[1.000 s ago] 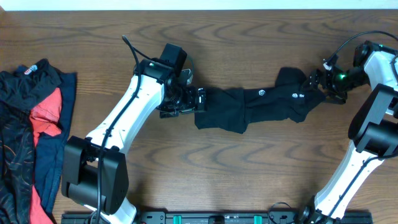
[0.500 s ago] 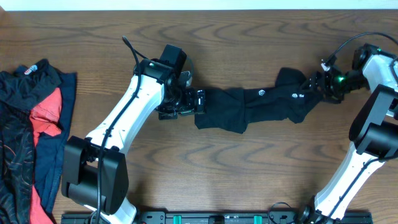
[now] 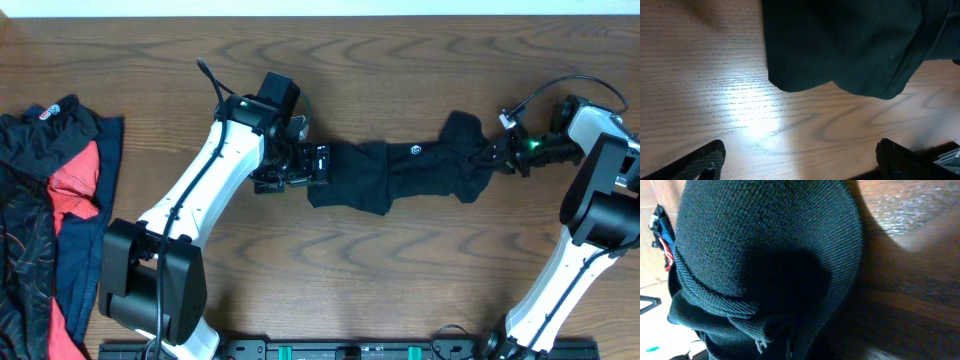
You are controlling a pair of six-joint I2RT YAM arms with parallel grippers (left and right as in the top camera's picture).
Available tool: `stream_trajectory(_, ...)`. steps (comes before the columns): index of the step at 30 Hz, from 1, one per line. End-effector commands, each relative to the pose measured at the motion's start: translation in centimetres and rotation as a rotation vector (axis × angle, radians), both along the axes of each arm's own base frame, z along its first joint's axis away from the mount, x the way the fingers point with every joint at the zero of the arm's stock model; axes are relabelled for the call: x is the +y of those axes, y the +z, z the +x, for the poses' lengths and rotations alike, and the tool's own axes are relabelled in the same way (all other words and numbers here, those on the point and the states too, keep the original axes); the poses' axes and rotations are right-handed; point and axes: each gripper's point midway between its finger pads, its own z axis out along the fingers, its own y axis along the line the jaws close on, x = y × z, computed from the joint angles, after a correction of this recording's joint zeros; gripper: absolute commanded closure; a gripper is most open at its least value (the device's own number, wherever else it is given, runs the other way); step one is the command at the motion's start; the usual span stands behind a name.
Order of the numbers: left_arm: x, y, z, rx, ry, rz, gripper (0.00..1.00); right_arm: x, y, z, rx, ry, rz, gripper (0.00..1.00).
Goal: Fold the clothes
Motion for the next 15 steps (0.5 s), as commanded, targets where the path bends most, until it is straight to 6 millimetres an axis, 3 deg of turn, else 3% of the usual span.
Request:
stream_trajectory(1,0.2,0.1,0.2,-0.011,-0.019,0.007,0.03,-1.2,-3.5,-1.8,0.124,0.005,-0.093,0.99)
stream_trajectory(7,0.2,0.1,0.2,-0.011,-0.019,0.008,0.03,-2.3,-2.5,-1.9,0.177,0.029,-0.165,0.99)
stream_trajectory(15,0.2,0.1,0.2,-0.012,-0.019,0.007,0.02,-3.6,3.0,1.1,0.086,0.022,-0.222,0.99)
